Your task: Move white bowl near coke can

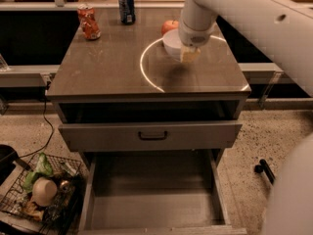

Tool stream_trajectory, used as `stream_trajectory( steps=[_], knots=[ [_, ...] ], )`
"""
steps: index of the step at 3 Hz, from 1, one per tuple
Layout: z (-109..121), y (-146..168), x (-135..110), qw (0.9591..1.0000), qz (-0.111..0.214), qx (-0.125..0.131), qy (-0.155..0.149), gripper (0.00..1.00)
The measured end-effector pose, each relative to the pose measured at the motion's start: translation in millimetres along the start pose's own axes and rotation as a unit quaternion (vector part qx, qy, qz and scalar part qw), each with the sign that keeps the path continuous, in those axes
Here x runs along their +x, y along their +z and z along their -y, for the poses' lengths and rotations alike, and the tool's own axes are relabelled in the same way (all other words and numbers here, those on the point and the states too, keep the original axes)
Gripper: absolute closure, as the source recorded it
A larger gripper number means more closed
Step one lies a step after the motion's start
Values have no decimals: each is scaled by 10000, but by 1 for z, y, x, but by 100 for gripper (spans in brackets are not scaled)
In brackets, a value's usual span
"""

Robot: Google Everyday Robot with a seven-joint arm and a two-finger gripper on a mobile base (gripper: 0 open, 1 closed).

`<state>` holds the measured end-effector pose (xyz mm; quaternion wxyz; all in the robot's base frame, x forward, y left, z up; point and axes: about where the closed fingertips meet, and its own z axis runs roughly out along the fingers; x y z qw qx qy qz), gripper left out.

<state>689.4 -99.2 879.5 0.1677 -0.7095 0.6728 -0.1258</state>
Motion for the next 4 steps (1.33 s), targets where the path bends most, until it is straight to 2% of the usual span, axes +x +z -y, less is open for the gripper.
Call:
stream_trajectory(
  steps=[1, 2, 3, 4],
  knots=[
    [40, -14, -19, 9979, -63, 371, -525, 100],
    [73, -19, -39, 9926, 43, 632, -1033, 100],
    [94, -7, -66, 9866, 308, 670, -1458, 100],
    [108, 13, -101, 9778, 755, 672, -1833, 100]
  ],
)
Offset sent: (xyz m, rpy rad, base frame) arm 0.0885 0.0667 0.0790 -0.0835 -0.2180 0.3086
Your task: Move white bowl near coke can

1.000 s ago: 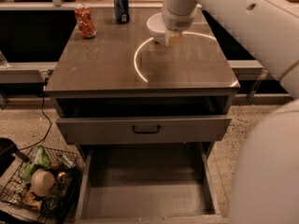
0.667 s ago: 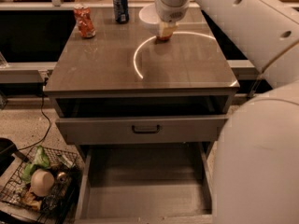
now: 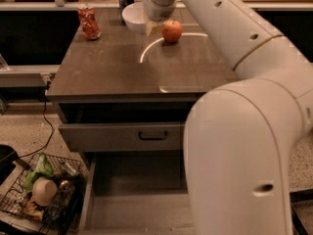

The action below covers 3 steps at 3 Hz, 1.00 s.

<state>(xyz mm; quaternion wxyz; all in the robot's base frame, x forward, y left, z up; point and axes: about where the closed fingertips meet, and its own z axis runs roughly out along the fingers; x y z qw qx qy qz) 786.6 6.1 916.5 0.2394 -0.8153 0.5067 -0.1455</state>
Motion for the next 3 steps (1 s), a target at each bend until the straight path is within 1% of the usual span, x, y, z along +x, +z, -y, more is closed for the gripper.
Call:
stream_trajectory(
  steps=[1, 2, 3],
  knots=[
    [17, 26, -29, 9986, 443, 5, -281, 100],
    [28, 50, -56, 9955, 810, -68, -490, 100],
    [34, 77, -88, 9905, 1134, -226, -741, 100]
  ],
)
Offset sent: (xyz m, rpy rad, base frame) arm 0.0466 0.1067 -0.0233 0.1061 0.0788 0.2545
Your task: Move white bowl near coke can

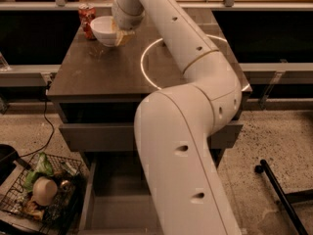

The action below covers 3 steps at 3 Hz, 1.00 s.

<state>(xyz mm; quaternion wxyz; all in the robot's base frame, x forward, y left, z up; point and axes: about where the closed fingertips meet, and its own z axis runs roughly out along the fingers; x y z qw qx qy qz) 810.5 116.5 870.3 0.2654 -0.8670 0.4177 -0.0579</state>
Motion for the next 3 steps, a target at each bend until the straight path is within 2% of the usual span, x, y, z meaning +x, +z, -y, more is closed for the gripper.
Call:
stream_trajectory(
  steps=[1, 2, 3],
  knots=[
    [3, 22, -13, 9997, 170, -142, -113, 100],
    [5, 26, -14, 9997, 184, -128, -113, 84],
    [5, 31, -15, 9997, 194, -127, -116, 62]
  ],
)
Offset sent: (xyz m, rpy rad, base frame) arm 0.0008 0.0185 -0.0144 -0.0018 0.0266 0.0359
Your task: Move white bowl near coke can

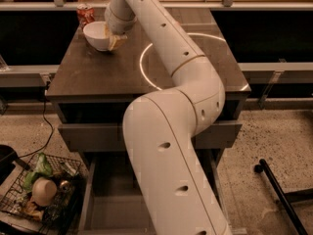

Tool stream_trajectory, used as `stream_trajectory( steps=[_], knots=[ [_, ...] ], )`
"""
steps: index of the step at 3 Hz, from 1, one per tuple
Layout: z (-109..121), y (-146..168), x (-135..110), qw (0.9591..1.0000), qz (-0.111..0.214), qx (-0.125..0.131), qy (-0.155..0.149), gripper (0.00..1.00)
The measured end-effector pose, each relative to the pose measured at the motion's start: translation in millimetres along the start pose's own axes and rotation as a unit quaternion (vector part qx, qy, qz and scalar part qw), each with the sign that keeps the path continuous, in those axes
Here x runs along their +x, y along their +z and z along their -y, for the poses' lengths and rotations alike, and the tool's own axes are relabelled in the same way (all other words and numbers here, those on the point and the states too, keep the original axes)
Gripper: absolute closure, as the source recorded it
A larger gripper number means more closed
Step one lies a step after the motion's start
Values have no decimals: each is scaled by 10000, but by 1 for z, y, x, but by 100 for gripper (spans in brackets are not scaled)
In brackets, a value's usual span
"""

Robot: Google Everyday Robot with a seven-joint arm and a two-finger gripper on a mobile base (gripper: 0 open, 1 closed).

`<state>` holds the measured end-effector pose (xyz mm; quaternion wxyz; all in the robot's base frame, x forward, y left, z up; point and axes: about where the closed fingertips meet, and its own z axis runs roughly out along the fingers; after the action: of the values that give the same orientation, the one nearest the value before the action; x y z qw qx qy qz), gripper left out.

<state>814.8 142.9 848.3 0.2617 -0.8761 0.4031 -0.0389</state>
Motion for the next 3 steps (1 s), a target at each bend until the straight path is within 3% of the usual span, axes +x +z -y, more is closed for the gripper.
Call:
stream_trajectory(
  steps=[2, 3],
  knots=[
    [1, 10, -2, 10000, 22, -5, -7, 14],
    [2, 10, -2, 10000, 26, -7, -8, 0]
  ],
)
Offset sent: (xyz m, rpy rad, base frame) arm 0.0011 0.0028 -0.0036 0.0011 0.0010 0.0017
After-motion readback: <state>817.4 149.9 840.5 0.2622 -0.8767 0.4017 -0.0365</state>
